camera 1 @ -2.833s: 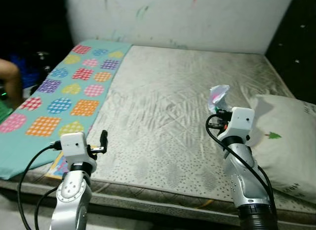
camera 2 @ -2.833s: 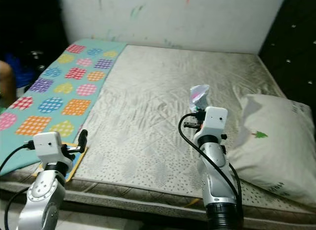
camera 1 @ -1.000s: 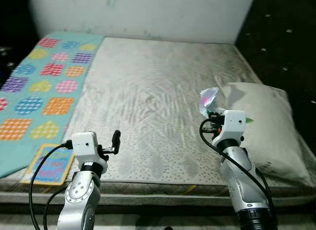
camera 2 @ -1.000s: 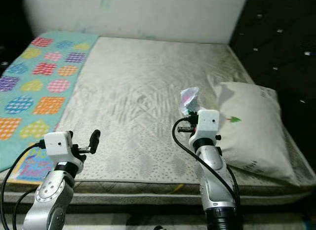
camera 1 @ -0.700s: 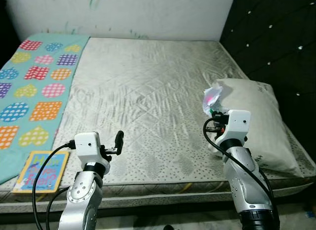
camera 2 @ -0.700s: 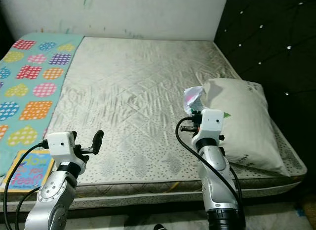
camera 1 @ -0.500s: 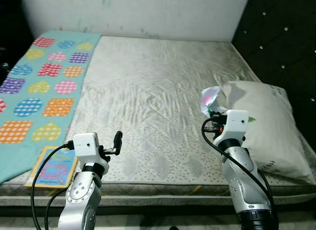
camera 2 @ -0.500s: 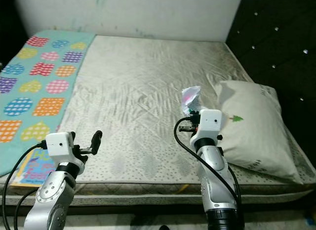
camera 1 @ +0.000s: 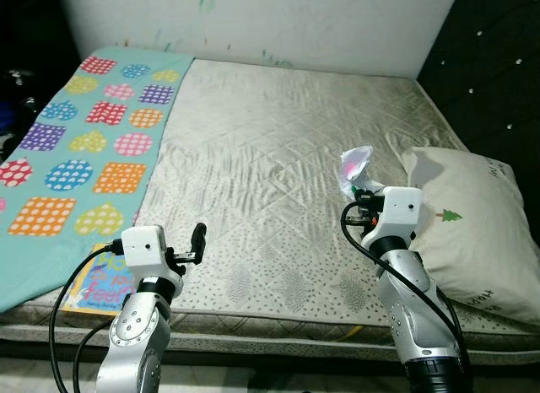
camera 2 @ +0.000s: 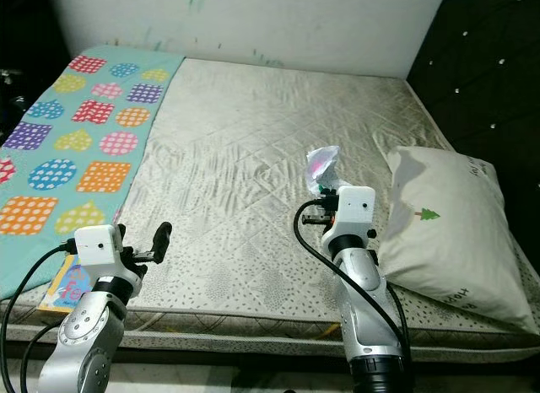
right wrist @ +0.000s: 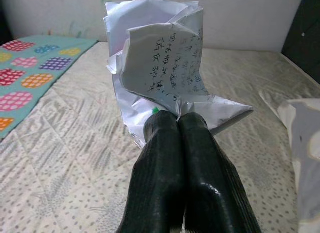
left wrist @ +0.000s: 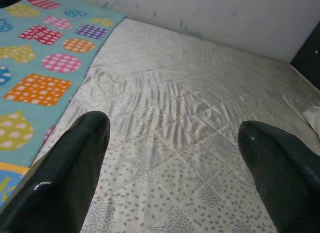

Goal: Clean up the room

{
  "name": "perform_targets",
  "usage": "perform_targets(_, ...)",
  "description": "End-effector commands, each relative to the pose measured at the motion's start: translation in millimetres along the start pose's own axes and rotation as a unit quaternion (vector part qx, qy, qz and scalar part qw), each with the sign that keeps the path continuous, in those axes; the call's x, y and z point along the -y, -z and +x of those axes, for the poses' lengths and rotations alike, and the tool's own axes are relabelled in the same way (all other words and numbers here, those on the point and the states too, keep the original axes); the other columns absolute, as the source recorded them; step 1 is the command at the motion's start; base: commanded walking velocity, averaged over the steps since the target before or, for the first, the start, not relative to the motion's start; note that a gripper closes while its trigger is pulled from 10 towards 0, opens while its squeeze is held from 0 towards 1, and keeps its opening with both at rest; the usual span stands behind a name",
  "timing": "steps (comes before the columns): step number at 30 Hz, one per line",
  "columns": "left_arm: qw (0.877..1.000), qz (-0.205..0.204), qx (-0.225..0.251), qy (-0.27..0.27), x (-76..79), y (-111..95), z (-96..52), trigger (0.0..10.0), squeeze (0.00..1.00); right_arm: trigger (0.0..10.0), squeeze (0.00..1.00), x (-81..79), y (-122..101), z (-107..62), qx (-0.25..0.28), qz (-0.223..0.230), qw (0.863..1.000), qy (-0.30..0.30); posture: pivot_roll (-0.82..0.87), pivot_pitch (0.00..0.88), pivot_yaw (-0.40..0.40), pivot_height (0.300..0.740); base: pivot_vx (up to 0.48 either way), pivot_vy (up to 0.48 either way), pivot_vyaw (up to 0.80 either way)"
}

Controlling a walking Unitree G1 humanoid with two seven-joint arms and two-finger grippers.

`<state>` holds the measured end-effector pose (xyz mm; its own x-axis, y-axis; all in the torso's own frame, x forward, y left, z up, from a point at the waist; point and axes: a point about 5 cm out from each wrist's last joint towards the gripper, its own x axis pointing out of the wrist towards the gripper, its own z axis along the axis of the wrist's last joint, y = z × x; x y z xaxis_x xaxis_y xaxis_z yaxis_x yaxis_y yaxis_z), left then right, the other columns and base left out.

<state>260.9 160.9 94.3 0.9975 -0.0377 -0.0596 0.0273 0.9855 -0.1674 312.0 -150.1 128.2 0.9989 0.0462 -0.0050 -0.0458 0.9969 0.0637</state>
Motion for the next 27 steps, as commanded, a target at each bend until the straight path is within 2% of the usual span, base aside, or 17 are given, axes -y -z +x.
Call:
perform_targets(1, 1.000, -0.001, 0.000, 0.004, 2.2, -1.2, 1.3, 10.0, 0.00, 10.0, 0.00, 3.2, -1.3, 1.2, 0.000, 0.001, 1.000, 0.004, -0.04, 0.083, -0.031, 0.740, 0.000, 0.281, 0.00)
perform_targets(16, 1.000, -0.003, -0.001, 0.004, 3.9, -0.2, 0.6, 10.0, 0.00, 10.0, 0.00, 0.4, -0.4, -0.7, -0.001, 0.012, 1.000, -0.002, -0.04, 0.092, -0.032, 0.740, 0.000, 0.307, 0.00)
perform_targets(27, 1.000, -0.008, -0.002, 0.002, 4.7, 0.4, 0.3, 10.0, 0.00, 10.0, 0.00, 1.1, 0.5, -0.8, -0.006, 0.011, 1.000, -0.004, -0.04, 0.100, -0.036, 0.740, 0.000, 0.325, -0.64)
